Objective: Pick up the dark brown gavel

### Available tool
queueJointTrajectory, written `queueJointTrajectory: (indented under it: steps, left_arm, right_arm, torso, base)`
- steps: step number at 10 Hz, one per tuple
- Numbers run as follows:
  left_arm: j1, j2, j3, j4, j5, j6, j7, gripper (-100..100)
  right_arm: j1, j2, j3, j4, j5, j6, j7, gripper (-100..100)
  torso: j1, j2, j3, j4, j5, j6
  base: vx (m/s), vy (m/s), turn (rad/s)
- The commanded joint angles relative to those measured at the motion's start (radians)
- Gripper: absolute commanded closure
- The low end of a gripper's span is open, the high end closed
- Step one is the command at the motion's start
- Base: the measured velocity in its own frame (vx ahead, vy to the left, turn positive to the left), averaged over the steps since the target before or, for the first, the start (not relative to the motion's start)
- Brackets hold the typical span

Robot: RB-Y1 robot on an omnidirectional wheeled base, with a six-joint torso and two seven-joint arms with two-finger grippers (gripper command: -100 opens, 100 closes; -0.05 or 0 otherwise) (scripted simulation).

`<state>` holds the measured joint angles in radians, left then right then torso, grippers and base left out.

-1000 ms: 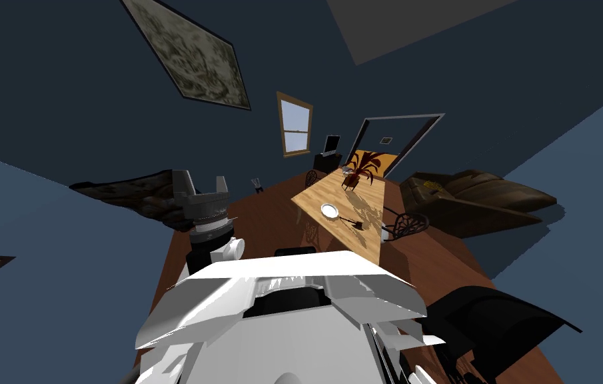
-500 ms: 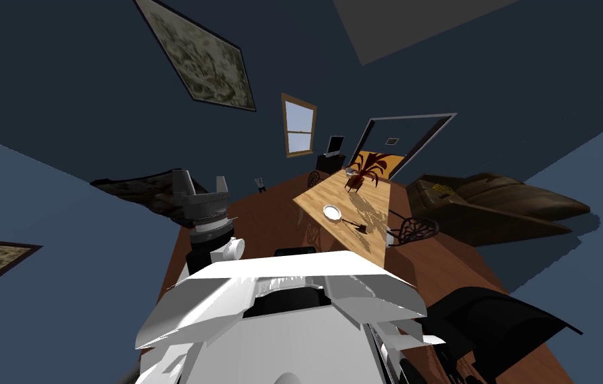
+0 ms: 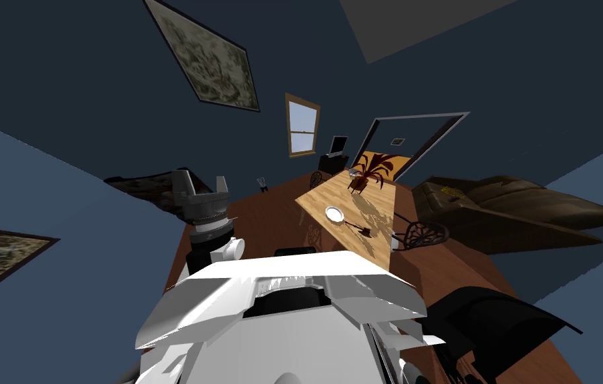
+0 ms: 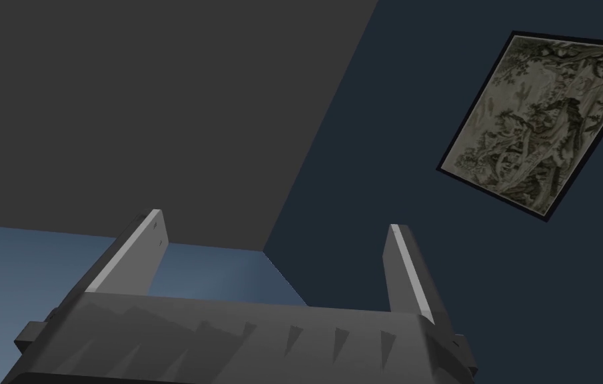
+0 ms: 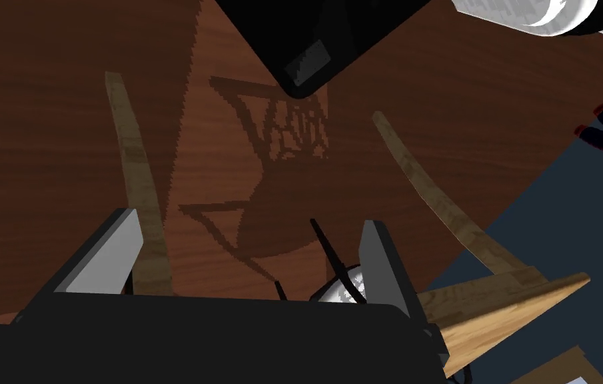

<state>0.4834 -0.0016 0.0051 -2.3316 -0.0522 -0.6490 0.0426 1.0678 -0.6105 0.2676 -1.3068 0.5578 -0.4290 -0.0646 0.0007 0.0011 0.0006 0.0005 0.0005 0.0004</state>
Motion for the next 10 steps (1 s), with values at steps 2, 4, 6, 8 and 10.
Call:
queueJointTrajectory:
  steps: [2,4,6,8,10]
  left_arm:
    - [0.000,0.000,0.000,0.000,0.000,0.000,0.000,0]
    - [0.000,0.000,0.000,0.000,0.000,0.000,0.000,0]
    - [0.000,0.000,0.000,0.000,0.000,0.000,0.000,0]
    - [0.000,0.000,0.000,0.000,0.000,0.000,0.000,0]
    - [0.000,0.000,0.000,0.000,0.000,0.000,0.000,0]
  right_arm:
    - [0.012,-0.045,-0.011,0.064,0.026,0.006,0.030,-100]
    - [0.014,-0.066,-0.016,0.104,0.039,0.009,0.046,-100]
    - [0.016,-0.087,-0.021,0.143,0.054,0.012,0.063,-100]
    - [0.018,-0.109,-0.026,0.172,0.068,0.016,0.080,-100]
    - [0.018,-0.131,-0.031,0.228,0.084,0.020,0.098,-100]
  torso:
    - [0.000,0.000,0.000,0.000,0.000,0.000]
    - [0.000,0.000,0.000,0.000,0.000,0.000]
    - [0.000,0.000,0.000,0.000,0.000,0.000]
    - [0.000,0.000,0.000,0.000,0.000,0.000]
    - [0.000,0.000,0.000,0.000,0.000,0.000]
  base:
    - [0.036,0.011,0.119]
    - [0.029,0.009,0.096]
    - [0.029,0.009,0.094]
    - [0.033,0.010,0.110]
    - [0.032,0.010,0.105]
